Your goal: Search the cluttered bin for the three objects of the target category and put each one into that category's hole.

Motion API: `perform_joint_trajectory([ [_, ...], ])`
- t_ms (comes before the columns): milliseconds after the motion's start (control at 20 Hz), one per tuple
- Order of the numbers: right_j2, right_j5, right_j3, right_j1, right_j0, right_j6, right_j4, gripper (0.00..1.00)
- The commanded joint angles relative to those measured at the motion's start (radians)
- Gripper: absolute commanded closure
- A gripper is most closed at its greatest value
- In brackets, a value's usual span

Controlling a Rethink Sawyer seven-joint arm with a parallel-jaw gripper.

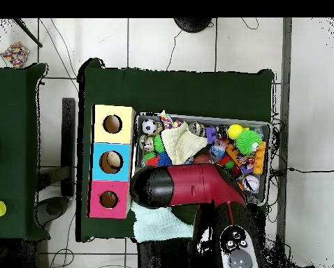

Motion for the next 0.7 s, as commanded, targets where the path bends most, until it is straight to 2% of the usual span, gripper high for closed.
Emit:
perform_joint_trajectory([
  [50, 0.095, -0.046, -0.106, 0.109, -0.040, -0.130, -0.062, 0.00],
  [200, 0.099, -0.063, -0.083, 0.104, -0.043, -0.118, -0.053, 0.00],
  [500, 0.093, -0.095, -0.086, 0.090, -0.040, -0.104, -0.070, 0.00],
  [700, 0.102, -0.069, -0.131, 0.071, -0.039, -0.131, -0.081, 0.00],
])
